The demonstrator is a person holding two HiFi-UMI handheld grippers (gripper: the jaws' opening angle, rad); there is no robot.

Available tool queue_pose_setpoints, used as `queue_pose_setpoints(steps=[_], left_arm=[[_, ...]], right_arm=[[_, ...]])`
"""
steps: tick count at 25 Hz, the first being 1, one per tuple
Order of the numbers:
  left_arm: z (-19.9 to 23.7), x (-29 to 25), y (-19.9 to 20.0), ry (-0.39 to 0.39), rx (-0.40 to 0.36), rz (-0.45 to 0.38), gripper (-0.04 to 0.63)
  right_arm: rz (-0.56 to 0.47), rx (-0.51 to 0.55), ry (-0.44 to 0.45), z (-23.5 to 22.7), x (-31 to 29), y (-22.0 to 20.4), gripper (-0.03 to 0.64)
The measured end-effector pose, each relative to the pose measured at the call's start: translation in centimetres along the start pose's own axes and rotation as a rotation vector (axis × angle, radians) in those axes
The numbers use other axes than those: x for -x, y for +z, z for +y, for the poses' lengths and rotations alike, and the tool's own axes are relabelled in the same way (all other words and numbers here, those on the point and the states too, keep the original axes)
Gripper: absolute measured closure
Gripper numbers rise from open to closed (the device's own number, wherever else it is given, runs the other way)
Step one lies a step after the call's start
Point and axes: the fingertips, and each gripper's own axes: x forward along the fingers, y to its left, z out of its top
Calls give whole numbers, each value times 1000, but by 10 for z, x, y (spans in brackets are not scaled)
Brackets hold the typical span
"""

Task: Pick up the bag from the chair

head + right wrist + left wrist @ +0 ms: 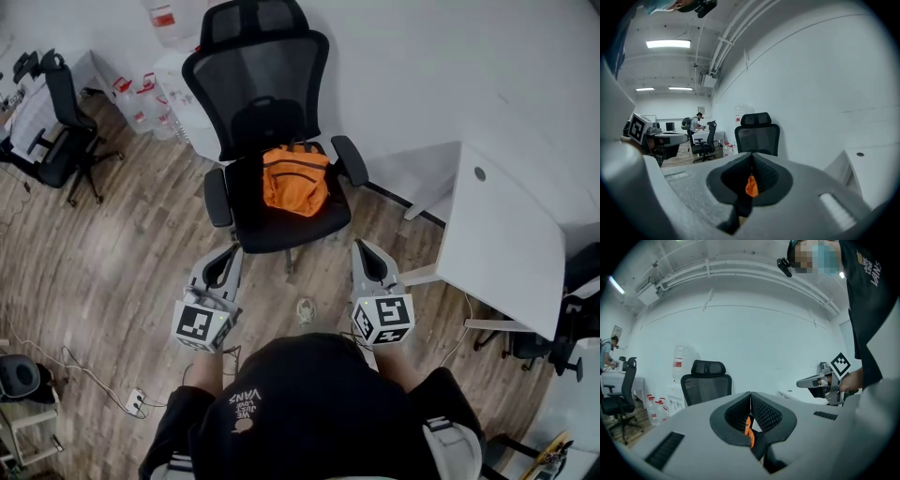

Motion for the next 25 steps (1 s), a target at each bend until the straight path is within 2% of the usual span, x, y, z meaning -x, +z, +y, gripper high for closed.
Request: queue_pose_setpoints(steps=[16, 25], left_arm=[[19, -71, -6, 106, 9, 0, 591], [31, -96, -2, 105, 17, 23, 591]], right_arm=[[-3, 29, 79, -60, -64, 6, 618], [11, 20, 91, -69, -90, 7, 618]])
